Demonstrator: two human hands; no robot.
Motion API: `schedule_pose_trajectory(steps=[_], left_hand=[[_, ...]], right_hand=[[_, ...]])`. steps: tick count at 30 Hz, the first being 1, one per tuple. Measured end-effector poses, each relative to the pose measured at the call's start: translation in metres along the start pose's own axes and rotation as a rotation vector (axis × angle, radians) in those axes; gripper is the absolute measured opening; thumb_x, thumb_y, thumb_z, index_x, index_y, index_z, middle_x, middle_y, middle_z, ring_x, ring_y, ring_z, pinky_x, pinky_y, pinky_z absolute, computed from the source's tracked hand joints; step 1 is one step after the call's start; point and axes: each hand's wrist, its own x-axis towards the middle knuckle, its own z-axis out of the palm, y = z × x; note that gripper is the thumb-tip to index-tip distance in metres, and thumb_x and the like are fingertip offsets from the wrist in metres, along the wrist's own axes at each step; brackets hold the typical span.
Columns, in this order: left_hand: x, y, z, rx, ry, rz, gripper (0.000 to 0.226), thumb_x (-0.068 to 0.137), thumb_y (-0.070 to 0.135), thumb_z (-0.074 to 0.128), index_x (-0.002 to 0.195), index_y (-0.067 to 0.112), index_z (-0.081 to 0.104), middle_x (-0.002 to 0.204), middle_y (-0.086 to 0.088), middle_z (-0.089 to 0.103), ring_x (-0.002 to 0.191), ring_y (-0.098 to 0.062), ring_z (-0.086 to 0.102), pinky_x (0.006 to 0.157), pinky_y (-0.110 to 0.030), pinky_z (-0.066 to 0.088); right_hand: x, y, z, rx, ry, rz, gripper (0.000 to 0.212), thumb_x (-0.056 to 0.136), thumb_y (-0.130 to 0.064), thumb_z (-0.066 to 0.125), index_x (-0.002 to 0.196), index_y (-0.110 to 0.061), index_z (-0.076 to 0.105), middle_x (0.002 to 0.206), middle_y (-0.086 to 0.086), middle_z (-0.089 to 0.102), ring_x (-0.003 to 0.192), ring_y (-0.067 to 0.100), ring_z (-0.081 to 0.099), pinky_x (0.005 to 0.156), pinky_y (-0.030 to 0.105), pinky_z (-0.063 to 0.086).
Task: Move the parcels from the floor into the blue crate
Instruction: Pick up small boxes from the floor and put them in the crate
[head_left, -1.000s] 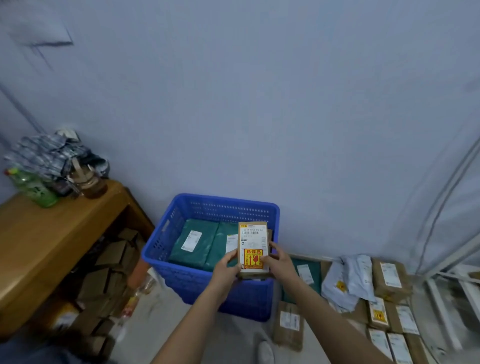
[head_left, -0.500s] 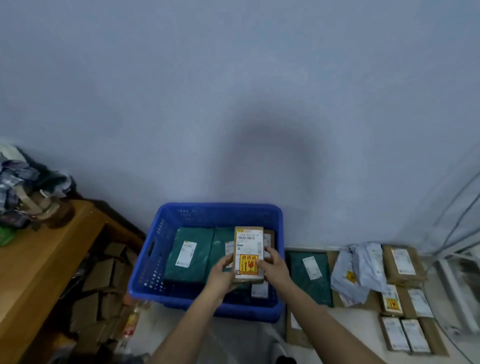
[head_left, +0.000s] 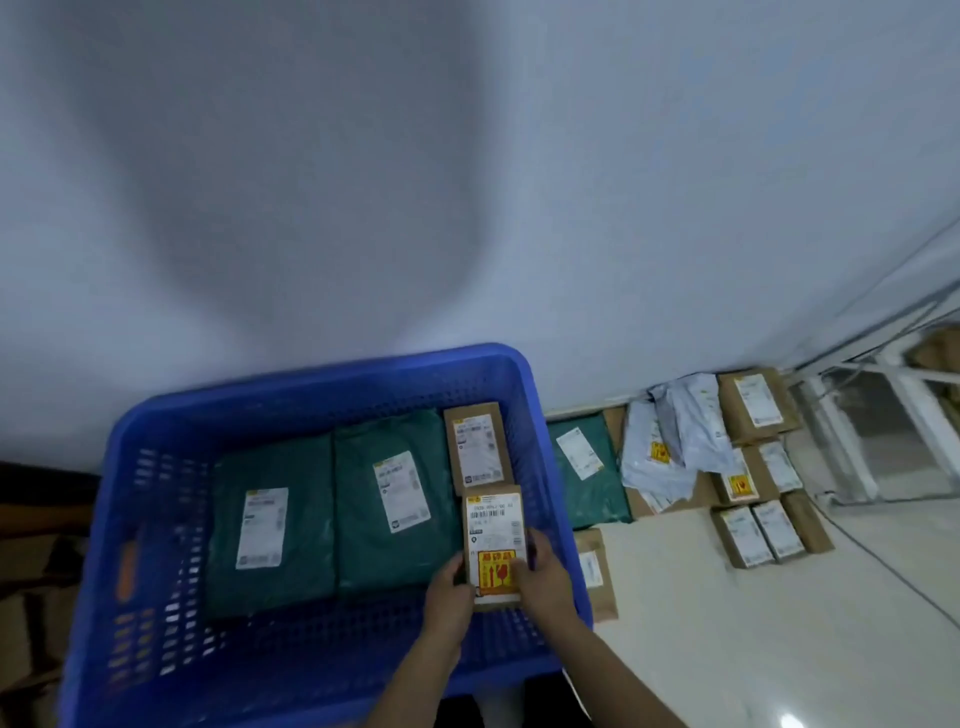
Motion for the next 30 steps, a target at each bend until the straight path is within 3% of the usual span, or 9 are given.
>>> schedule_pose_trajectory(steps=[2,6,9,11,15,22,26,30], left_hand=[[0.026,-0.014,0.003,-0.02,-0.025,0.007,0.046,0.085,-0.013,0.049,0.115,0.018,0.065,0.1,0.001,0.071,0.09,-0.014,0.068,0.071,-0.02,0.056],[0.069,-0.034,0.008,-0.042,-0.079,-0.014,0.044,0.09,-0.01,0.047,0.113,0.023,0.064,0.102,0.003,0.07,0.095,-0.012,0.066,0.084,-0.024,0.054],[0.092,-0.041,0.01,-0.074,-0.056,-0.049,0.037,0.09,-0.008,0.047,0.109,0.022,0.06,0.098,0.005,0.064,0.092,-0.009,0.061,0.08,-0.021,0.05],[0.102,-0.046,0.009,-0.078,-0.037,-0.086,0.033,0.088,-0.007,0.051,0.111,0.016,0.061,0.102,0.001,0.064,0.091,-0.01,0.06,0.075,-0.02,0.048],[0.112,-0.058,0.01,-0.058,-0.04,-0.133,0.029,0.087,-0.006,0.053,0.108,0.011,0.064,0.11,-0.008,0.066,0.097,-0.019,0.061,0.08,-0.024,0.049],[0.119,-0.069,0.008,0.015,-0.085,-0.179,0.039,0.088,-0.006,0.048,0.122,0.009,0.061,0.107,-0.004,0.064,0.087,-0.008,0.059,0.066,-0.016,0.044],[0.126,-0.063,0.005,0.029,-0.079,-0.192,0.038,0.089,-0.008,0.047,0.123,0.004,0.058,0.112,-0.008,0.063,0.096,-0.017,0.057,0.069,-0.016,0.044],[0.127,-0.062,0.008,0.06,-0.06,-0.14,0.035,0.089,-0.008,0.045,0.113,0.015,0.057,0.108,-0.003,0.059,0.098,-0.015,0.055,0.069,-0.016,0.045]], right_hand=[[0.027,0.018,0.015,-0.006,-0.014,0.017,0.045,0.094,-0.002,0.046,0.137,-0.016,0.046,0.126,0.006,0.062,0.108,0.02,0.06,0.092,0.031,0.049],[0.07,0.04,0.039,-0.006,0.024,0.043,0.041,0.094,0.004,0.041,0.129,-0.013,0.052,0.119,0.004,0.062,0.099,0.016,0.057,0.088,0.03,0.05],[0.095,0.05,0.051,-0.064,0.05,0.028,0.041,0.092,0.002,0.043,0.127,-0.014,0.054,0.121,0.007,0.063,0.099,0.019,0.06,0.086,0.031,0.051],[0.106,0.057,0.056,-0.107,0.044,0.04,0.042,0.093,0.001,0.043,0.131,-0.014,0.051,0.123,0.007,0.061,0.106,0.023,0.06,0.085,0.028,0.049],[0.117,0.071,0.061,-0.184,0.067,0.054,0.041,0.09,0.003,0.042,0.127,-0.012,0.052,0.122,0.012,0.062,0.104,0.025,0.06,0.084,0.034,0.052],[0.114,0.085,0.064,-0.23,0.025,0.073,0.04,0.096,-0.002,0.042,0.133,-0.015,0.05,0.128,0.008,0.059,0.111,0.022,0.057,0.081,0.021,0.042],[0.126,0.082,0.067,-0.208,0.027,0.064,0.039,0.096,-0.006,0.045,0.134,-0.017,0.05,0.129,0.007,0.06,0.113,0.023,0.058,0.089,0.03,0.048],[0.133,0.083,0.073,-0.231,0.072,0.04,0.033,0.099,-0.01,0.045,0.129,-0.016,0.055,0.125,0.008,0.062,0.108,0.022,0.06,0.088,0.033,0.05]])
